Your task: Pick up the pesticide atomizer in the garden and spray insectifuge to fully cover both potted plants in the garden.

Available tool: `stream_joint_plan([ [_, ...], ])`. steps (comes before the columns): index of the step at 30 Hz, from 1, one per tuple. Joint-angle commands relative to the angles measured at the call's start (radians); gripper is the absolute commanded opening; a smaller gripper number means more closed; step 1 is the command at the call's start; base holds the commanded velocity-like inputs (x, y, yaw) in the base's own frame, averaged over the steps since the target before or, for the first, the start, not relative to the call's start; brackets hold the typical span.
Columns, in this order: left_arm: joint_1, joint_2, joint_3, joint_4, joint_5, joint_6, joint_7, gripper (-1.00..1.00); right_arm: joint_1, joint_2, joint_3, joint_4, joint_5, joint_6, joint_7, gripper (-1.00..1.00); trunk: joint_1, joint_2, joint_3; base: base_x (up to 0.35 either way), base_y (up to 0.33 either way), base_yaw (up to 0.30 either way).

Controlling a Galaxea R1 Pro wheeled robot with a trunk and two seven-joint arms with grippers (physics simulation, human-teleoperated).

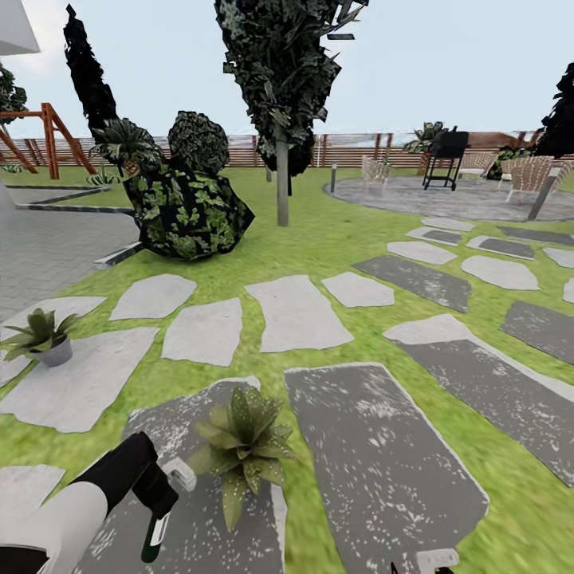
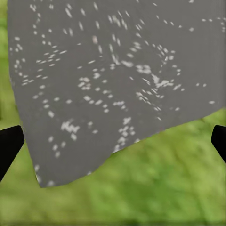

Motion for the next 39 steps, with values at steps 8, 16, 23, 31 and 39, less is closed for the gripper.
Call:
stream_joint_plan([
  [8,0.0,-0.004,-0.002,-0.012,-0.005,0.003,-0.008,-1.0,-0.001,0.0,-0.006,0.001,0.01,-0.004,-0.004,1.0,0.0,0.0,-0.001,0.034,0.283,-0.087],
  [16,0.0,-0.004,-0.004,-0.014,-0.005,0.003,-0.008,-1.0,-0.001,0.0,-0.006,0.001,0.011,-0.004,-0.004,1.0,0.0,0.0,-0.001,0.058,0.25,-0.25],
  [23,0.0,-0.003,-0.003,-0.013,-0.006,0.003,-0.008,-1.0,-0.001,0.0,-0.006,0.001,0.01,-0.004,-0.004,1.0,0.0,0.0,-0.001,0.003,0.013,-0.025],
  [31,0.0,-0.003,-0.004,-0.005,-0.007,0.003,-0.008,-1.0,-0.001,0.0,-0.006,0.001,0.011,-0.004,-0.004,1.0,0.0,0.0,-0.001,0.0,0.22,0.0],
  [39,0.0,-0.004,-0.004,-0.002,-0.007,0.003,-0.006,-1.0,-0.001,0.0,-0.006,0.001,0.011,-0.004,-0.004,1.0,0.0,0.0,-0.001,0.0,0.301,-0.08],
])
